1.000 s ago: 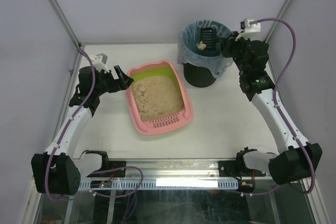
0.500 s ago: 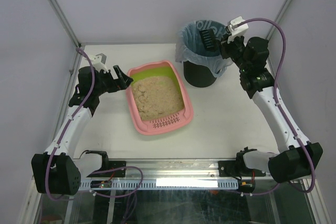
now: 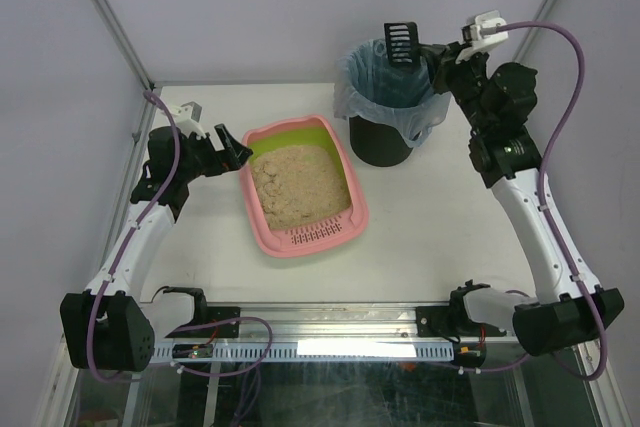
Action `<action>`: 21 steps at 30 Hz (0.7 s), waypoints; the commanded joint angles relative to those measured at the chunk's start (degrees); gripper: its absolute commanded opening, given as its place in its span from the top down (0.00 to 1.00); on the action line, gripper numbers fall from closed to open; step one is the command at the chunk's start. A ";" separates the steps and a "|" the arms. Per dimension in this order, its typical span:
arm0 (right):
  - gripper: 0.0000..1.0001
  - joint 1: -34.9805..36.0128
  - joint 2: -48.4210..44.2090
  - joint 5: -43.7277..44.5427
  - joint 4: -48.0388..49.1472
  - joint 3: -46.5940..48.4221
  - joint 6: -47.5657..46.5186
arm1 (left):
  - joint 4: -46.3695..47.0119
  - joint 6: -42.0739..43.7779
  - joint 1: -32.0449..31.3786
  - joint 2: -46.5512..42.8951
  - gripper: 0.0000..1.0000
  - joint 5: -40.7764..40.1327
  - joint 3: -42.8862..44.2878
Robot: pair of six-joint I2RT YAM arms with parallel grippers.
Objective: Clean the litter box
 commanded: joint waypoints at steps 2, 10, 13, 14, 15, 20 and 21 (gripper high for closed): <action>1.00 0.82 -7.88 -2.07 9.38 -2.58 21.42 | 1.47 -1.00 0.84 -0.12 0.10 0.99 1.08; 1.00 16.25 -12.94 8.40 11.24 -11.96 38.04 | 1.45 -0.89 0.92 -0.85 0.09 -0.41 1.00; 1.00 26.38 -13.75 19.17 12.25 -16.82 36.73 | 1.03 -0.74 0.93 -1.35 0.08 -1.66 1.19; 1.00 29.65 -13.85 23.71 12.87 -18.65 36.10 | 0.85 -0.69 0.91 -1.61 0.07 -2.32 1.22; 1.00 32.57 -13.88 28.42 13.85 -20.43 35.44 | 0.61 -0.71 0.90 -1.96 0.07 -3.28 1.18; 1.00 42.79 -11.90 45.01 18.16 -28.59 35.72 | 0.32 -0.86 0.86 -2.67 0.05 -4.97 1.15; 1.00 44.05 -11.09 47.31 19.39 -30.01 36.45 | 0.30 -0.93 0.89 -2.60 0.05 -4.91 1.16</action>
